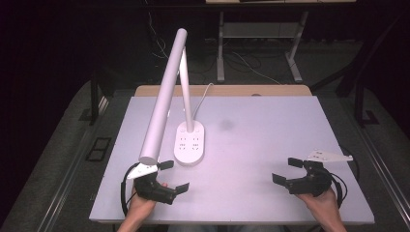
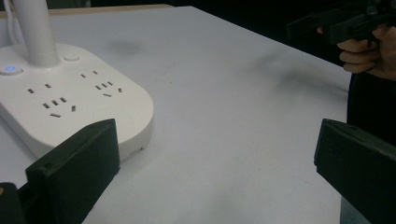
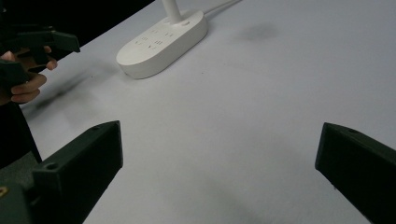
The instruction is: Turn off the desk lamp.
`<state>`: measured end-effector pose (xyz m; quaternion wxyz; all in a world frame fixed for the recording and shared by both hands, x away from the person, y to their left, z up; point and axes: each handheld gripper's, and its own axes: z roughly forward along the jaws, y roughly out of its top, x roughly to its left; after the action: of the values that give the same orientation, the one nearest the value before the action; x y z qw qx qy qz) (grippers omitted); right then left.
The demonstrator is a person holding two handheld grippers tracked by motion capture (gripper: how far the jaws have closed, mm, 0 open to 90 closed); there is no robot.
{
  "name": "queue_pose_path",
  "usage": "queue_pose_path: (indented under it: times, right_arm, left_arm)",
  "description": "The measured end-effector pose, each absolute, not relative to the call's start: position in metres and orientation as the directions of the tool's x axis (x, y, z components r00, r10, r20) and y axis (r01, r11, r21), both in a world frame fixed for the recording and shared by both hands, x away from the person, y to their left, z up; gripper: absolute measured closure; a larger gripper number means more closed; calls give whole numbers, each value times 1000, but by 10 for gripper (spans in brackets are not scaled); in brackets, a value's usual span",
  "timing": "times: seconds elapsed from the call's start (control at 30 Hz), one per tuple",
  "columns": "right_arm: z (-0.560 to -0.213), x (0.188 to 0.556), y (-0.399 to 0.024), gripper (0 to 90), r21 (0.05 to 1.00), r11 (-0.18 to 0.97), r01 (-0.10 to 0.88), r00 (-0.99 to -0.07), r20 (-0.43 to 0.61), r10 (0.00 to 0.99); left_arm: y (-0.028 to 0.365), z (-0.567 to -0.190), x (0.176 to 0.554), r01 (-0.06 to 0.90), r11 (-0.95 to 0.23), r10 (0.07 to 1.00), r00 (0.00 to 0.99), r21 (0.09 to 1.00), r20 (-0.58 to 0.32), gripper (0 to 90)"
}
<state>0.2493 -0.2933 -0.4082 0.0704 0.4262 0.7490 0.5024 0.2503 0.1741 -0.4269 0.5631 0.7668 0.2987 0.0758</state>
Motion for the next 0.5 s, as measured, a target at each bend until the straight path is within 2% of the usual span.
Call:
queue_pose_path:
  times: [0.5]
  right_arm:
    - [-406,248,-290,7,802,151,578,-636,327,699]
  left_arm:
    - [173,-428,250,378,-196,536,814,905,-223,0]
